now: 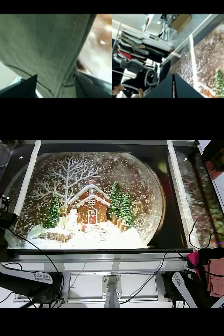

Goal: Fold the clothes and pants, and hang the long-sleeved shirts on hangers.

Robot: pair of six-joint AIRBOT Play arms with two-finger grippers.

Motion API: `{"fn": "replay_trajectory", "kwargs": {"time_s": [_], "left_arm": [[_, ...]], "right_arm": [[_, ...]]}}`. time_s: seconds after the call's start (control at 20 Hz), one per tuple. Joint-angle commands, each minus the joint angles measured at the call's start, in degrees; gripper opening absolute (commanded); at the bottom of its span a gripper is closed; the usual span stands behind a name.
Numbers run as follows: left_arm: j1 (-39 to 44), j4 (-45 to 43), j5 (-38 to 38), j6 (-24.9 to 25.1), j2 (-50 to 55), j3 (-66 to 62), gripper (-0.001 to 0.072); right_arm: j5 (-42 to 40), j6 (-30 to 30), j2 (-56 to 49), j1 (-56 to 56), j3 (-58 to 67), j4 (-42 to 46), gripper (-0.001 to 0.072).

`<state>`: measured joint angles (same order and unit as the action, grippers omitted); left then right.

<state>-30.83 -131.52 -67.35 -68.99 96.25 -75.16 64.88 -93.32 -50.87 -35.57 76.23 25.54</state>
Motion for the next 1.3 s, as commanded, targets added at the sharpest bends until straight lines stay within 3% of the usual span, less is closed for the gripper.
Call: {"fn": "replay_trajectory", "kwargs": {"time_s": [0.0,0.1,0.2,0.35,0.4,0.75,0.9,1.1,1.25], "left_arm": [[0.0,-1.2,2.5,0.0,1.5,0.0,0.0485],[0.0,-1.6,4.0,0.0,1.9,0.0,0.046],[0.0,-1.6,5.2,0.0,2.0,0.0,0.024],[0.1,-1.6,5.9,0.0,1.9,0.0,0.0048],[0.3,-1.5,5.9,0.0,1.9,0.0,0.0025],[7.8,-1.5,6.1,-11.9,-0.9,0.0,0.0025],[15.1,-1.4,6.9,-21.2,-4.1,-0.4,0.0025],[27.5,4.1,7.8,-23.4,-8.3,-1.3,0.0025],[37.9,8.7,10.4,-28.2,-12.4,-1.3,0.0024]], "right_arm": [[0.0,0.0,0.0,0.0,0.0,0.0,0.0029],[0.0,0.0,0.0,0.0,0.0,0.0,0.0029],[0.0,0.0,0.0,0.0,0.0,0.0,0.0029],[0.0,0.0,0.0,0.0,0.0,0.0,0.0029],[0.0,0.0,0.0,0.0,0.0,0.0,0.0029],[0.0,0.0,0.0,0.0,0.0,0.0,0.0028],[0.0,0.0,0.0,0.0,0.0,0.0,0.0029],[0.0,0.0,0.0,0.0,0.0,0.0,0.0029],[0.0,0.0,0.0,0.0,0.0,0.0,0.0029]]}}
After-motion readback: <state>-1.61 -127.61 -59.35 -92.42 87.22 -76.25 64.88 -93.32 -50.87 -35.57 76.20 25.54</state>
